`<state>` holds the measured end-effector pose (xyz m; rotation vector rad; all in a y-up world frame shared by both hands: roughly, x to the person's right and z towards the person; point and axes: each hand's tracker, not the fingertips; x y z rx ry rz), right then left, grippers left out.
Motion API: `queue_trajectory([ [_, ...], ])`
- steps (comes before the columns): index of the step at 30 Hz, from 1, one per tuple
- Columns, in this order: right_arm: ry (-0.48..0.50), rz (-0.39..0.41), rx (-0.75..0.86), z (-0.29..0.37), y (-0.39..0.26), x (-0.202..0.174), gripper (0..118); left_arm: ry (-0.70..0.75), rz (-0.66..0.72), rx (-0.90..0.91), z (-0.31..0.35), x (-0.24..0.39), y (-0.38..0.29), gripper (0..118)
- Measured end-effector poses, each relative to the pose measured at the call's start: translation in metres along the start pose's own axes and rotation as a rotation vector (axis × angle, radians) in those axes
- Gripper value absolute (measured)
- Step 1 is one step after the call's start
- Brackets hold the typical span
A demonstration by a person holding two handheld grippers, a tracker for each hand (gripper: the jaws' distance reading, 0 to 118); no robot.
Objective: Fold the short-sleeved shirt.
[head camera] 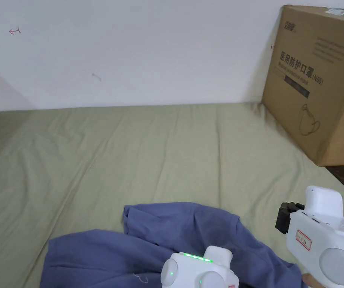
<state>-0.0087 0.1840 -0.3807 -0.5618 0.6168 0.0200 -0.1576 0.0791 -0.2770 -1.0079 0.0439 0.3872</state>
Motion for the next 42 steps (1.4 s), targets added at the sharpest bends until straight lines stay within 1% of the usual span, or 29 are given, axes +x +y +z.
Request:
queue_trajectory([
  [1,0.006,0.006,-0.002,0.000,0.000,-0.004,0,-0.005,0.006,0.063,0.014,-0.003,0.004,117],
  [4,0.033,0.021,-0.009,-0.001,0.001,-0.015,0,0.038,0.042,0.137,0.052,-0.024,0.012,115],
  [5,0.044,0.028,-0.009,-0.001,0.000,-0.019,0,0.049,0.056,0.166,0.065,-0.033,0.013,114],
  [6,0.053,0.036,-0.010,0.000,-0.001,-0.024,0,0.076,0.084,0.194,0.077,-0.045,0.011,109],
  [7,0.062,0.045,-0.012,-0.001,-0.002,-0.028,0,0.099,0.112,0.204,0.087,-0.057,0.007,89],
  [8,0.072,0.054,-0.016,-0.001,-0.004,-0.033,0,0.124,0.127,0.207,0.094,-0.068,0.002,55],
  [9,0.081,0.064,-0.023,-0.002,-0.006,-0.038,0,0.149,0.148,0.206,0.097,-0.081,-0.005,12],
  [10,0.090,0.072,-0.032,-0.004,-0.009,-0.043,0,0.204,0.172,0.171,0.098,-0.093,-0.014,0],
  [11,0.099,0.077,-0.041,-0.006,-0.013,-0.047,0,0.215,0.185,0.164,0.098,-0.105,-0.023,0],
  [13,0.123,0.086,-0.056,-0.011,-0.019,-0.057,0,0.170,0.251,0.131,0.096,-0.125,-0.041,0],
  [15,0.141,0.102,-0.079,-0.019,-0.023,-0.066,0,0.198,0.344,0.159,0.099,-0.144,-0.052,0],
  [19,0.161,0.121,-0.106,-0.038,-0.024,-0.081,0,0.266,0.378,0.197,0.111,-0.186,-0.049,1],
  [20,0.164,0.126,-0.110,-0.043,-0.024,-0.084,0,0.297,0.390,0.214,0.115,-0.200,-0.045,10],
  [21,0.166,0.134,-0.113,-0.048,-0.023,-0.087,0,0.325,0.410,0.217,0.119,-0.215,-0.039,32],
  [22,0.168,0.141,-0.118,-0.054,-0.022,-0.090,0,0.353,0.433,0.214,0.122,-0.232,-0.032,67],
  [23,0.169,0.145,-0.124,-0.060,-0.022,-0.091,0,0.378,0.467,0.211,0.125,-0.249,-0.024,84],
  [24,0.170,0.146,-0.129,-0.065,-0.022,-0.092,0,0.401,0.494,0.217,0.127,-0.265,-0.018,89],
  [26,0.172,0.141,-0.143,-0.076,-0.023,-0.095,0,0.419,0.539,0.269,0.129,-0.295,-0.006,88],
  [29,0.173,0.139,-0.177,-0.091,-0.029,-0.096,0,0.463,0.600,0.207,0.114,-0.337,0.004,89],
  [32,0.162,0.151,-0.204,-0.101,-0.036,-0.096,0,0.492,0.599,0.119,0.091,-0.360,0.002,88],
  [33,0.160,0.151,-0.213,-0.104,-0.039,-0.095,0,0.492,0.596,0.085,0.083,-0.363,-0.003,85],
  [34,0.158,0.147,-0.223,-0.108,-0.040,-0.094,0,0.498,0.572,0.061,0.072,-0.364,-0.006,72],
  [35,0.153,0.143,-0.234,-0.109,-0.042,-0.093,0,0.541,0.527,0.065,0.071,-0.359,-0.008,68],
  [36,0.151,0.139,-0.240,-0.111,-0.044,-0.092,0,0.533,0.483,0.093,0.074,-0.354,-0.006,65],
  [37,0.148,0.136,-0.245,-0.113,-0.045,-0.091,0,0.538,0.493,0.089,0.080,-0.350,-0.005,47],
  [38,0.146,0.133,-0.248,-0.116,-0.045,-0.091,0,0.576,0.494,0.091,0.083,-0.348,-0.003,21],
  [39,0.147,0.131,-0.253,-0.117,-0.045,-0.090,0,0.583,0.485,0.100,0.083,-0.345,-0.002,2],
  [40,0.155,0.129,-0.262,-0.120,-0.043,-0.089,0,0.564,0.489,0.090,0.084,-0.344,-0.002,2],
  [42,0.177,0.134,-0.268,-0.127,-0.036,-0.090,0,0.584,0.446,0.083,0.089,-0.340,-0.001,2],
])
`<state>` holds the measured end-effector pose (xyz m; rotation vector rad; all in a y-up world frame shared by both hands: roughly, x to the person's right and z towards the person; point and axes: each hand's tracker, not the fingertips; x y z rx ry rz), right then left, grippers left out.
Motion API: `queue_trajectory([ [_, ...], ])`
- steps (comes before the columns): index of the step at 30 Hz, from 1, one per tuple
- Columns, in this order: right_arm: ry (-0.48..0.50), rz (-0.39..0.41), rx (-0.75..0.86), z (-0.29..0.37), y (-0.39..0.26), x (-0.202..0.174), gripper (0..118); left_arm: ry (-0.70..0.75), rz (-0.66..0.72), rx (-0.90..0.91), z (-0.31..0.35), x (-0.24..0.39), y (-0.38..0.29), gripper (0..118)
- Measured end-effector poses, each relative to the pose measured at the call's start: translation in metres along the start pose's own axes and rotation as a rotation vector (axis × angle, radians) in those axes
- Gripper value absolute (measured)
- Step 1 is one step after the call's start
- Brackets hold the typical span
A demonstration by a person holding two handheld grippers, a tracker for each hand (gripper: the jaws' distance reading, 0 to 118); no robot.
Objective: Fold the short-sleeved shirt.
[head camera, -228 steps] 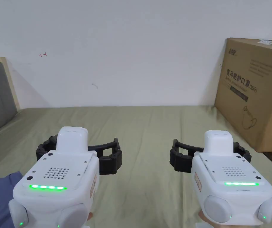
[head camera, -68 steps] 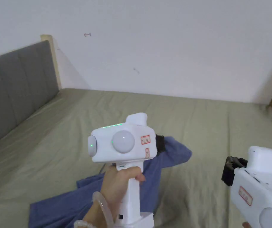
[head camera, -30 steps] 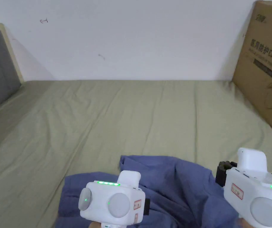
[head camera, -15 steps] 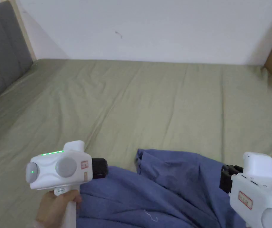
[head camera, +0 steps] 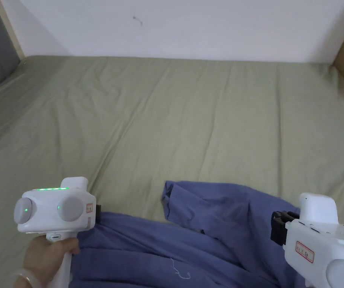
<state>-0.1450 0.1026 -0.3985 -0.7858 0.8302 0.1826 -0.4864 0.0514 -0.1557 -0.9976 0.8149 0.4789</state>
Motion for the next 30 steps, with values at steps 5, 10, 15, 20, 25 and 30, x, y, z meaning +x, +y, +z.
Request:
queue_trajectory([
  [5,0.096,0.125,-0.096,-0.031,0.044,0.001,66,-0.035,0.056,0.045,0.026,-0.005,0.003,2],
  [10,0.109,0.190,-0.147,-0.090,0.089,-0.002,83,-0.050,0.041,0.086,0.044,-0.005,0.003,2],
  [15,0.094,0.334,-0.418,-0.165,0.079,-0.009,82,-0.064,0.051,0.081,0.040,-0.007,0.007,2],
  [20,0.092,0.347,-0.393,-0.161,0.082,-0.013,64,-0.062,0.034,0.068,0.040,-0.007,0.007,2],
  [25,0.073,0.349,-0.341,-0.146,0.081,-0.009,2,-0.064,0.036,0.075,0.054,-0.009,0.007,2],
  [30,0.049,0.323,-0.240,-0.096,0.102,-0.002,2,-0.061,0.016,0.130,0.087,-0.012,0.010,2],
])
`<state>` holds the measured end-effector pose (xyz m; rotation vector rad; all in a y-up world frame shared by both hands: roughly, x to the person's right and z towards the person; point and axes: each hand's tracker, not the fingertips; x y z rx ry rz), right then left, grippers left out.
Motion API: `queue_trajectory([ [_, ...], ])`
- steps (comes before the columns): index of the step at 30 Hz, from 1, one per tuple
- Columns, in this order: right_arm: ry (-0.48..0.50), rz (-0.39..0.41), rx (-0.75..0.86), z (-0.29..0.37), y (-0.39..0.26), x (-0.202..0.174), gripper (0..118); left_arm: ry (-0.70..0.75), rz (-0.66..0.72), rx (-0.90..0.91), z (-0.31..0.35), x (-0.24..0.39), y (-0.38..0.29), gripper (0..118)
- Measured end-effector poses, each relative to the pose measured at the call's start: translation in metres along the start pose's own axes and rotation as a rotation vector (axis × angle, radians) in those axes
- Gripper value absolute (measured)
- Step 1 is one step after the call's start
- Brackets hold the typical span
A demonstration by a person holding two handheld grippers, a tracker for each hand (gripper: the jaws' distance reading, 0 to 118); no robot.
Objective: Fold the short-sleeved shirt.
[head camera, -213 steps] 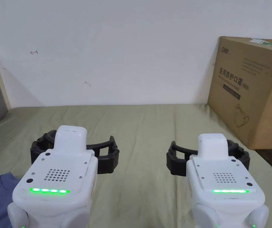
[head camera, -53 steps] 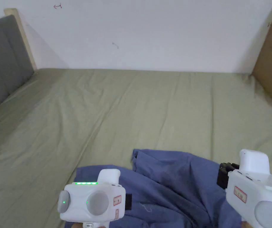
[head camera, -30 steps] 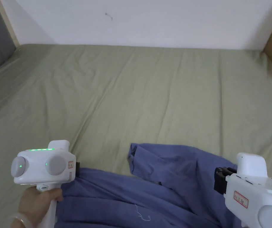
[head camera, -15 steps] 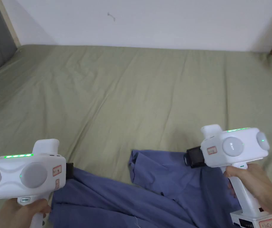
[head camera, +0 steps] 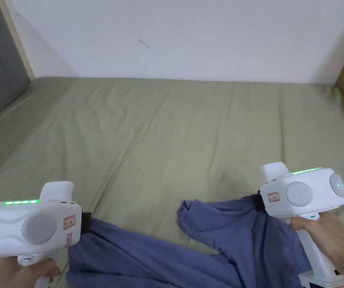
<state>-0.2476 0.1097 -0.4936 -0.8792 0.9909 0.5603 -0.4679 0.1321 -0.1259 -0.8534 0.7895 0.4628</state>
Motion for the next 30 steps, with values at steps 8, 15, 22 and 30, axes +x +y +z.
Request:
queue_trajectory([
  [8,-0.126,-0.093,0.243,0.141,0.003,0.058,2,0.031,-0.029,0.174,0.089,-0.003,0.024,2],
  [15,-0.232,-0.217,0.430,0.263,-0.018,0.099,2,0.035,-0.108,0.344,0.174,0.008,0.040,2],
  [22,-0.209,-0.314,0.519,0.328,-0.026,0.107,2,0.037,-0.148,0.451,0.228,0.029,0.062,2],
  [30,-0.164,-0.416,0.605,0.372,0.024,0.124,2,0.067,-0.135,0.576,0.266,0.042,0.132,2],
])
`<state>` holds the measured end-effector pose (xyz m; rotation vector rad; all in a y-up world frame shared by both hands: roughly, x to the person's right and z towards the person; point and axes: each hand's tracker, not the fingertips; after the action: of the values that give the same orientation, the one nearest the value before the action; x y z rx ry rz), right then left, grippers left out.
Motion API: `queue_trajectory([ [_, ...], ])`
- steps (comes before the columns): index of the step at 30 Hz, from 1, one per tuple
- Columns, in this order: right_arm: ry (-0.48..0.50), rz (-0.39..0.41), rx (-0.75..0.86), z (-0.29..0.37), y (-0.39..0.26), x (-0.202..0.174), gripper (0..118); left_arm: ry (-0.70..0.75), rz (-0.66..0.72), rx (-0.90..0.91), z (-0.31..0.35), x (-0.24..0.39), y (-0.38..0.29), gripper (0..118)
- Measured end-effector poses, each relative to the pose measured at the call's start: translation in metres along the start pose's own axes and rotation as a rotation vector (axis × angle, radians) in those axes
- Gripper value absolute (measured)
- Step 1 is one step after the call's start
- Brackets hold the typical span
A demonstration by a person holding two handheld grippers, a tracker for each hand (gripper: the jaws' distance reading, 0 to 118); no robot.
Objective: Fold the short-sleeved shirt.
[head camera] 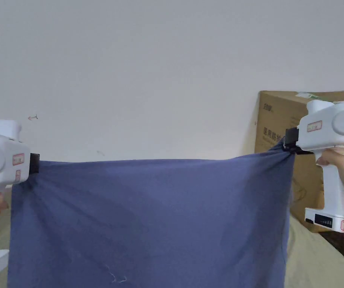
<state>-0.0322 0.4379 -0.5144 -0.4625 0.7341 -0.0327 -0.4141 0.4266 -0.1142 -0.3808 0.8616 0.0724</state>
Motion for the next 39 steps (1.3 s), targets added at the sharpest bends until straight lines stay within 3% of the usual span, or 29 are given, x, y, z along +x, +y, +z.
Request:
queue_trajectory([
  [3,0.003,-0.023,0.018,-0.014,0.034,-0.012,2,0.018,0.055,0.047,-0.014,-0.005,0.040,2],
  [7,-0.001,-0.020,0.043,-0.038,0.085,-0.033,2,0.078,-0.012,0.108,-0.036,-0.004,0.093,2],
  [14,-0.013,-0.023,0.108,-0.081,0.172,-0.067,2,0.124,0.020,0.186,-0.083,-0.010,0.169,2],
  [21,-0.019,0.019,0.187,-0.098,0.212,-0.087,2,0.168,0.067,0.295,-0.118,-0.016,0.209,2],
  [26,-0.028,0.071,0.176,-0.124,0.190,-0.094,2,0.226,0.023,0.316,-0.157,-0.008,0.183,2],
  [30,-0.065,0.114,0.070,-0.175,0.147,-0.088,2,0.189,0.026,0.214,-0.204,0.001,0.132,2],
  [34,-0.069,0.059,-0.074,-0.240,0.087,-0.071,2,0.189,0.017,0.065,-0.264,0.013,0.068,2],
  [39,-0.122,0.056,-0.295,-0.318,-0.013,-0.051,2,0.155,-0.010,-0.159,-0.329,0.031,-0.028,2],
])
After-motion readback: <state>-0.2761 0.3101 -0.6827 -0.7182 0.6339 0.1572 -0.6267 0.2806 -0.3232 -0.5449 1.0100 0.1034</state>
